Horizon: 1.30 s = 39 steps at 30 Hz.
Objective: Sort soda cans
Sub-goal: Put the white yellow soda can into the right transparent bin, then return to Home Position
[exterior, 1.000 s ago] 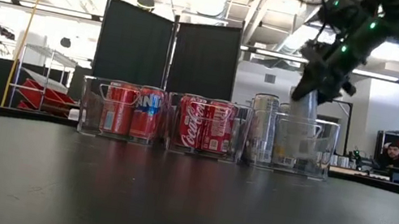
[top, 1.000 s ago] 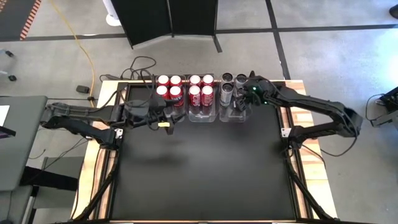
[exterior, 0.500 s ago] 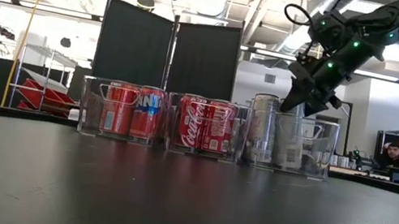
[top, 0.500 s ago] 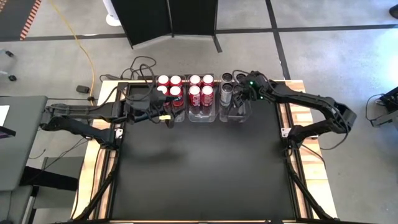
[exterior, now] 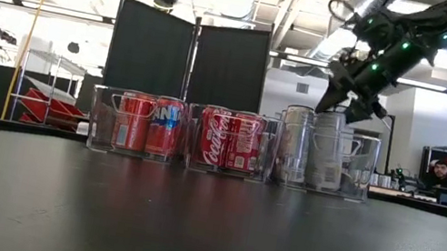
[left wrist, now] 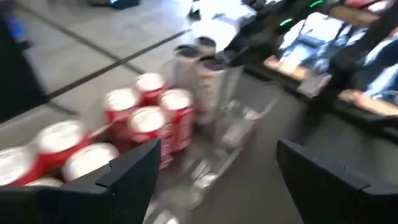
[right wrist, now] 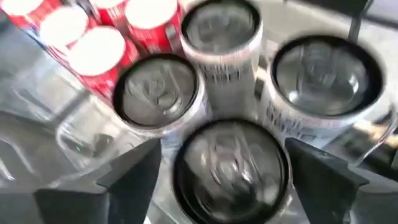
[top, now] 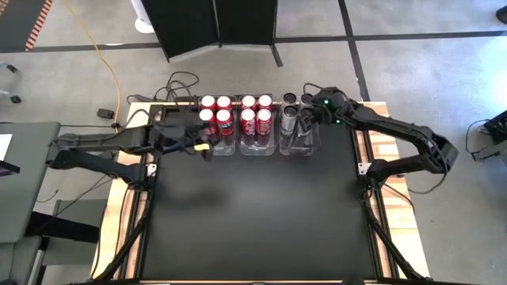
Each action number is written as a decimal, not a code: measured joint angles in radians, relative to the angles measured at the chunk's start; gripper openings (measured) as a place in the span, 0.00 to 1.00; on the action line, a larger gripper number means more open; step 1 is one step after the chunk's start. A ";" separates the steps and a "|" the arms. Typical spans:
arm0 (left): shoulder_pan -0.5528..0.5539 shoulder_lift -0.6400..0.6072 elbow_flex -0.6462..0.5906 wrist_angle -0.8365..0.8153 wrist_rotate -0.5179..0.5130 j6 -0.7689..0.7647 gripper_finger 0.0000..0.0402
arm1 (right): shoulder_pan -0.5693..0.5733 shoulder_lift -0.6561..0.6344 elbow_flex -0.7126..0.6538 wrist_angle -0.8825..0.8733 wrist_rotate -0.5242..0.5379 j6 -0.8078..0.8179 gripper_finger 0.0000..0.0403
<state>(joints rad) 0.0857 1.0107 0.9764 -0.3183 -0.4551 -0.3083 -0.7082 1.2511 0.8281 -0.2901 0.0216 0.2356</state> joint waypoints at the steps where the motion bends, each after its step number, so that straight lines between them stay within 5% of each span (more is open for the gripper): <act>1: 0.008 -0.017 0.008 -0.042 -0.009 -0.001 0.79 | 0.000 -0.014 0.001 0.004 0.000 0.000 0.87; 9: 0.072 -0.164 0.027 -0.083 -0.025 0.057 0.79 | 0.000 -0.156 0.001 0.059 0.000 0.070 0.90; 17: 0.132 -0.215 0.027 -0.142 -0.036 0.068 0.69 | 0.091 -0.380 0.001 0.289 0.000 0.159 0.79; 22: 0.140 -0.194 0.027 -0.094 -0.035 0.115 0.46 | 0.173 -0.459 0.001 0.255 -0.001 0.084 0.62; 30: 0.126 -0.179 0.027 -0.049 0.054 0.150 0.04 | 0.332 -0.468 0.000 0.346 -0.106 0.039 0.13; 32: 0.099 -0.198 0.027 -0.057 0.054 0.132 0.02 | 0.395 -0.475 0.000 0.438 -0.126 0.005 0.04; 35: 0.026 -0.246 0.026 -0.097 0.054 0.172 0.00 | 0.481 -0.503 0.001 0.502 -0.132 -0.105 0.03; 39: -0.059 -0.309 -0.028 -0.118 0.101 0.239 0.00 | 0.549 -0.543 0.001 0.352 -0.130 -0.349 0.01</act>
<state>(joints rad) 0.0264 0.7017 0.9486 -0.4358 -0.3545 -0.0694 -0.1594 0.7081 0.8295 0.0621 -0.1081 -0.1136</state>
